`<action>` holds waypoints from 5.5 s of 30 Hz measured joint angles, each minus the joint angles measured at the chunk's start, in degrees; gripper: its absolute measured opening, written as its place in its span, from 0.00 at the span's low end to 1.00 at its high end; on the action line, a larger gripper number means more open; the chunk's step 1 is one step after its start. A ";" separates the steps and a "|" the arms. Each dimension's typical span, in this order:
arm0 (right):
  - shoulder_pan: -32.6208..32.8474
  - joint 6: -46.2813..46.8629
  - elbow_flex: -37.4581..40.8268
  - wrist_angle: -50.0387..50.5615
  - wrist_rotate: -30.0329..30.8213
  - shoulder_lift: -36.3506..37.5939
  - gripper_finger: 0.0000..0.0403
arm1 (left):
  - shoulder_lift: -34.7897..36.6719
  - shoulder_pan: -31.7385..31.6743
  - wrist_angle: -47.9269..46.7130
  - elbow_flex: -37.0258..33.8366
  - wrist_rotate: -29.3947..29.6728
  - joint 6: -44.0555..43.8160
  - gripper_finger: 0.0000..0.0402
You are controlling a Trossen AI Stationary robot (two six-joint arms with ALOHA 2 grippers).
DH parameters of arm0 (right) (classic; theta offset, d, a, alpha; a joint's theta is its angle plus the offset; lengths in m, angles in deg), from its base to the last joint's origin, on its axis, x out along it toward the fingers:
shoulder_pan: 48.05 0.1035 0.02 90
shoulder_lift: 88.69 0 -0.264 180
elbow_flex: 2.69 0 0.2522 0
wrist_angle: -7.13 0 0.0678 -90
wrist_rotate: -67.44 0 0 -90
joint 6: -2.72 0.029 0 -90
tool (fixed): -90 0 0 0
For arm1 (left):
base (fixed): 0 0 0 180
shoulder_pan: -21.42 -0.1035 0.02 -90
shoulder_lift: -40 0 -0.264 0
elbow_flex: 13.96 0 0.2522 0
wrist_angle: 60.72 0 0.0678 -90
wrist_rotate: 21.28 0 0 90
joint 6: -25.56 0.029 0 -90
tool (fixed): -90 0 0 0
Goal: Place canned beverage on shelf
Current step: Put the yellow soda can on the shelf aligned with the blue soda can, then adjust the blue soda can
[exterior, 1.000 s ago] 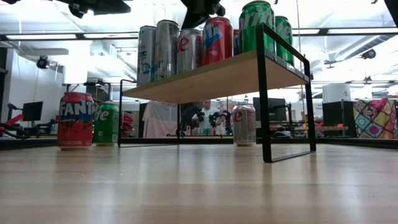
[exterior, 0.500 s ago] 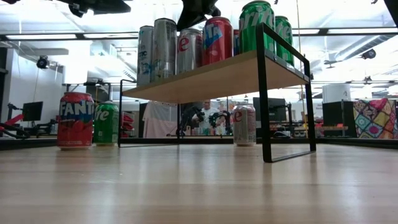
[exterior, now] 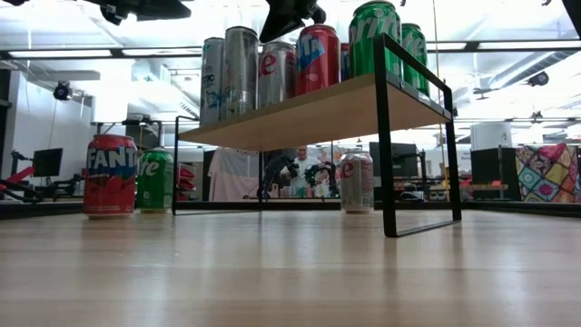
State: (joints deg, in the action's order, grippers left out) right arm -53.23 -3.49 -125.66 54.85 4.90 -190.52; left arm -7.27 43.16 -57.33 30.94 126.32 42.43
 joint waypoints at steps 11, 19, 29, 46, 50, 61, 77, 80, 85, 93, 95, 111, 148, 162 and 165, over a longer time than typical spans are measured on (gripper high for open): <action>0.32 1.96 0.00 0.07 -0.28 0.25 0.03 | 0.00 0.02 -0.02 0.00 -0.02 0.16 0.00; 2.13 3.77 -0.02 1.96 2.23 3.27 0.03 | 0.00 0.02 -0.04 0.00 -0.02 0.16 0.00; 6.04 11.71 -0.11 8.91 2.56 3.85 0.03 | 0.00 0.02 -0.04 0.00 -0.08 0.17 0.00; 7.04 14.79 0.79 9.45 2.65 3.77 0.03 | 0.00 0.07 -0.04 0.00 -0.11 0.16 0.00; 7.05 15.69 1.77 9.03 2.69 3.77 0.03 | 0.00 0.04 -0.05 0.00 -0.11 0.16 0.00; 7.08 16.21 2.86 8.78 2.74 3.69 0.03 | 0.00 0.04 -0.06 0.00 -0.13 -0.07 0.00; 7.29 9.14 -9.34 24.07 3.86 3.87 0.03 | 0.00 0.02 0.87 0.01 -0.17 -1.37 0.00; 6.39 9.60 -12.52 29.17 5.55 3.91 0.03 | 0.00 0.02 0.90 0.02 -0.17 -1.37 0.00; 3.95 11.51 -16.24 36.82 5.68 3.93 0.03 | 0.00 0.02 0.87 0.02 -0.17 -1.37 0.00; -0.31 8.05 -16.41 38.12 5.62 5.00 0.03 | -0.01 0.07 0.85 0.02 -0.17 -1.75 0.00; -1.43 6.46 -16.41 37.53 5.28 5.40 0.03 | 0.00 0.07 0.85 0.02 -0.17 -2.30 0.00; -17.66 -11.16 -16.39 23.90 -25.31 4.98 0.03 | 0.21 -2.94 6.79 6.00 4.81 12.91 0.00; -26.47 -16.28 -16.26 26.73 -41.44 4.76 0.03 | -10.67 -13.88 0.72 5.46 -1.12 -1.98 0.00; -26.45 -15.30 -16.26 27.08 -41.44 4.76 0.03 | -11.17 -15.65 -0.71 5.46 0.42 -2.43 0.00; -26.45 -15.24 -16.26 27.10 -41.44 4.76 0.03 | -11.17 -15.65 -1.18 5.46 1.94 -2.61 0.00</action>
State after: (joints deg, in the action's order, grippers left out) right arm -79.68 -18.73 -141.92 81.95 -36.54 -185.76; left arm -18.43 27.51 -58.51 36.40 128.26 39.82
